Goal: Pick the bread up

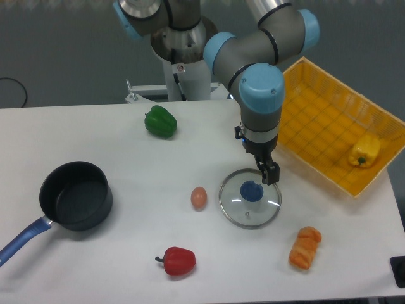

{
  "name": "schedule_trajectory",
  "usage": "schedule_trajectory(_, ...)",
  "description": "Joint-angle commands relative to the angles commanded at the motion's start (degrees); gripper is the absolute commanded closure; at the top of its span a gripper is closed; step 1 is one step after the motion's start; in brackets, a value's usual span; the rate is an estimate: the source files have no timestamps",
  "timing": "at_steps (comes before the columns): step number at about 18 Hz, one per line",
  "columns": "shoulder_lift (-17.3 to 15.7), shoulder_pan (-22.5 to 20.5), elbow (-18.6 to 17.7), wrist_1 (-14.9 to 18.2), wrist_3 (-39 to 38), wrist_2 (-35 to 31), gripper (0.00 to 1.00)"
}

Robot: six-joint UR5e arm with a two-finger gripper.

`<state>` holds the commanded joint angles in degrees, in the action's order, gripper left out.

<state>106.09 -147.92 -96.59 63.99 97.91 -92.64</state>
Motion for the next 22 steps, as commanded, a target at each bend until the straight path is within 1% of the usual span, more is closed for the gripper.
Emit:
schedule_trajectory(3, -1.76, 0.61, -0.70, 0.09, -7.10, 0.00, 0.00)
schedule_trajectory(4, -1.85, 0.79, -1.06, -0.09, -9.56, 0.17, 0.00)
schedule_trajectory(5, -1.85, 0.88, -1.06, -0.18, -12.89, 0.18, 0.00)
schedule_trajectory(8, -1.85, 1.75, -1.06, -0.44, -26.07, 0.18, 0.00)
schedule_trajectory(9, -1.85, 2.02, -0.97, -0.53, -28.72, 0.18, 0.00)
schedule_trajectory(13, -1.85, 3.16, -0.53, -0.53, -34.44, 0.26, 0.00)
schedule_trajectory(17, 0.08, 7.20, -0.18, -1.05, -40.07, 0.53, 0.00)
schedule_trajectory(20, 0.78, 8.00, 0.52, -2.11, -39.91, 0.53, 0.00)
schedule_trajectory(22, 1.92, 7.48, 2.53, -2.29, -39.21, 0.27, 0.00)
